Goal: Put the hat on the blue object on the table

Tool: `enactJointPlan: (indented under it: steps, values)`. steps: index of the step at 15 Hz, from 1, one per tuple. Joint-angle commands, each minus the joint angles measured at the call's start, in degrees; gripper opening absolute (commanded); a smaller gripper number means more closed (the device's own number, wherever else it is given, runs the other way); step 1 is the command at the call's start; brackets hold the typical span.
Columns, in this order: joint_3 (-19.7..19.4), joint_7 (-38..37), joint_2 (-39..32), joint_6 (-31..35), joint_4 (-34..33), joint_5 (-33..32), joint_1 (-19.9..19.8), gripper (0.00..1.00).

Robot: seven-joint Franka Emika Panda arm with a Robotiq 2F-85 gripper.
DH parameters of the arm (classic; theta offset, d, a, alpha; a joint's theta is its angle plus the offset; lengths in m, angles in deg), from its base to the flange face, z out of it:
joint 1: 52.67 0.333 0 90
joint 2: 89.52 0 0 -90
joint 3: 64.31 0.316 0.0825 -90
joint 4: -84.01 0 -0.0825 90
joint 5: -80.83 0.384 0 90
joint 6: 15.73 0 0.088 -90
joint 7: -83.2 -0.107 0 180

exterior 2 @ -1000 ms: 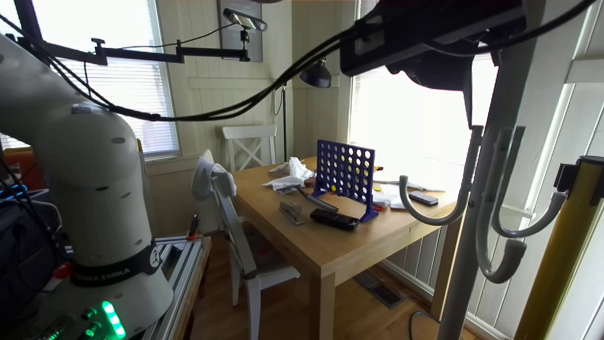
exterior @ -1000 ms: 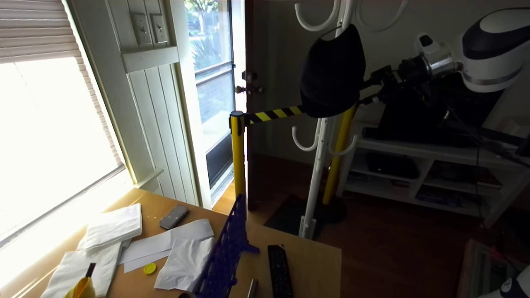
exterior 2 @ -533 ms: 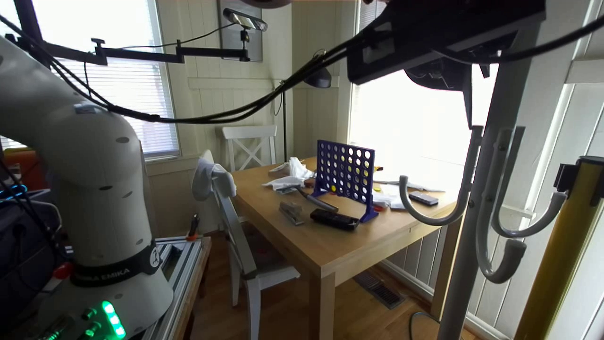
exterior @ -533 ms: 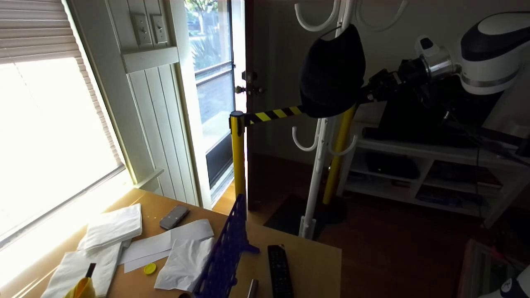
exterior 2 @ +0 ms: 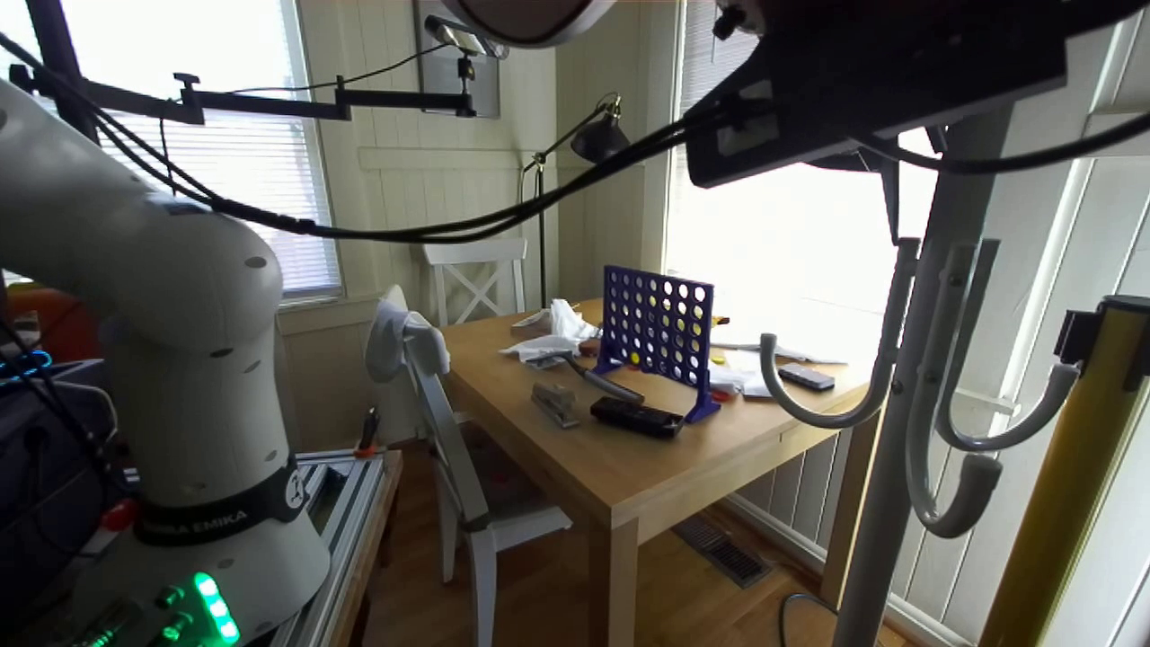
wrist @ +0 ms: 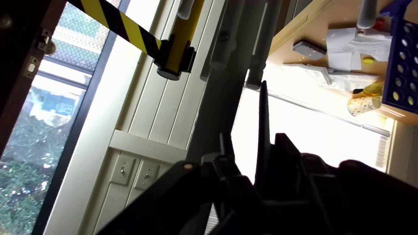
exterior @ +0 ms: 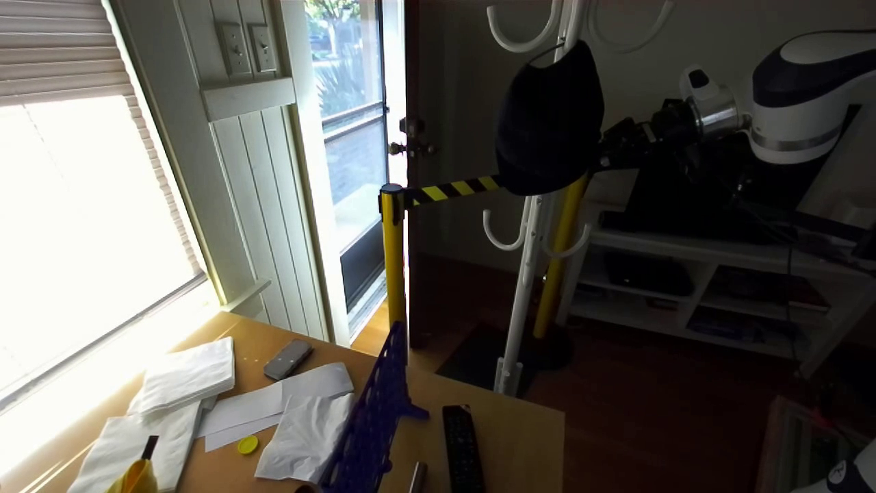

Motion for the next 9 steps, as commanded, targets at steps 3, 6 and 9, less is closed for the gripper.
enactJointPlan:
  steps: [3, 6, 9]
  values:
    - [-4.75, 2.43, 4.34, 0.97, -1.93, -1.74, 6.47, 0.16]
    - [-6.07, 1.91, 5.91, 0.25, -2.75, -2.16, 8.58, 0.0]
    - [-6.3, 0.58, 6.42, -1.86, -3.09, -2.51, 8.94, 0.02]
